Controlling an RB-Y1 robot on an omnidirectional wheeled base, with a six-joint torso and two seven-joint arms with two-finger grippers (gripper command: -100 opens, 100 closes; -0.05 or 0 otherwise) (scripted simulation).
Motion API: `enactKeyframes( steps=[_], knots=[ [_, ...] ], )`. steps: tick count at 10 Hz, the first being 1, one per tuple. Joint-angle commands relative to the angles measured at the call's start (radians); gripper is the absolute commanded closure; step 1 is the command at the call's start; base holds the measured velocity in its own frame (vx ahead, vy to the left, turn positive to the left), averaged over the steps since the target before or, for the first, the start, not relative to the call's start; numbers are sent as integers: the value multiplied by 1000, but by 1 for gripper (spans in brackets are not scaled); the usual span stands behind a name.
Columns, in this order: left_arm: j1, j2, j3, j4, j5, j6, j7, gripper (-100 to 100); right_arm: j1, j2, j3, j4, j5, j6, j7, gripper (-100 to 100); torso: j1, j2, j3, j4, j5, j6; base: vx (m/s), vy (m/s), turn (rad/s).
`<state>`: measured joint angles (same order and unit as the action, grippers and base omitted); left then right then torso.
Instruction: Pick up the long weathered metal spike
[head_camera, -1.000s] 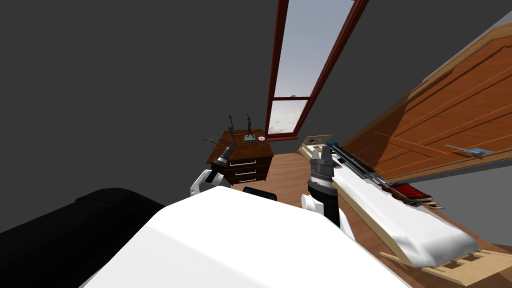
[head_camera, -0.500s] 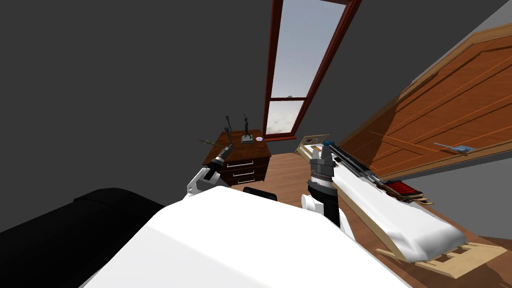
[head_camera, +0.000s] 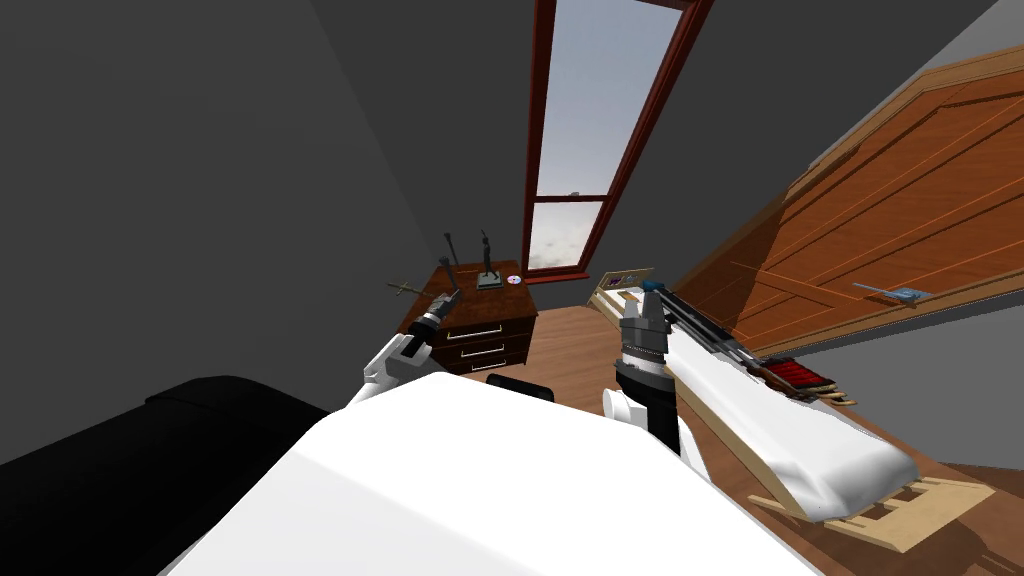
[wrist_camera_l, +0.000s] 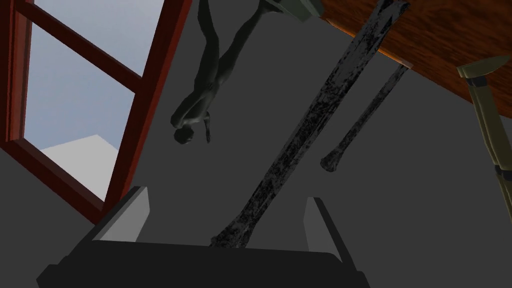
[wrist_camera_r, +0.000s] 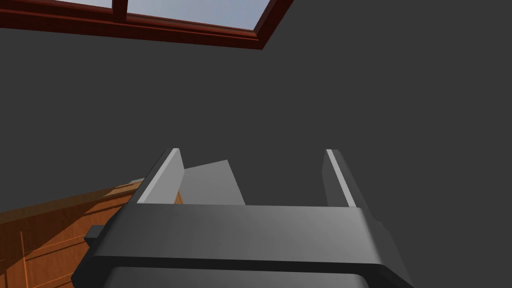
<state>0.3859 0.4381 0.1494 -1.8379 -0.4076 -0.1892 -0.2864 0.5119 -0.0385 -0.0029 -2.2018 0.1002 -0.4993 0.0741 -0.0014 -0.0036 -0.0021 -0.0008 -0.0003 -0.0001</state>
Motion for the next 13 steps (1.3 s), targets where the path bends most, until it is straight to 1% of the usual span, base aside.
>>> enactKeyframes(
  steps=[1,6,7,9,10,11,12,13],
  knots=[
    [-14,23,15,22,-18,18,-37,-100,0,0,0,0,0,0,0,0,0,0,0,0,0,0,49,-29,-34],
    [-31,74,67,80,-63,39,-130,-100,0,0,0,0,0,0,0,0,0,1,0,0,0,0,46,-31,-30],
    [-36,91,82,96,-76,45,-157,-100,0,0,0,0,0,0,0,0,0,1,1,0,0,0,37,-29,-42],
    [-42,107,98,114,-89,50,-183,-100,0,0,0,0,0,0,0,0,0,1,1,0,0,0,33,-30,-28],
    [-35,106,92,98,-82,53,-168,-100,0,0,0,0,0,0,0,0,0,2,1,0,0,0,13,-13,-2],
    [-35,107,93,99,-82,55,-171,0,0,0,0,0,0,0,0,0,0,3,1,1,0,0,0,0,0],
    [-35,107,93,98,-82,55,-170,-100,0,0,0,0,0,0,0,0,1,3,2,1,0,0,0,0,0],
    [-35,107,93,98,-82,55,-170,100,0,0,0,0,0,0,0,0,1,4,2,1,0,0,0,0,0]
  ],
)
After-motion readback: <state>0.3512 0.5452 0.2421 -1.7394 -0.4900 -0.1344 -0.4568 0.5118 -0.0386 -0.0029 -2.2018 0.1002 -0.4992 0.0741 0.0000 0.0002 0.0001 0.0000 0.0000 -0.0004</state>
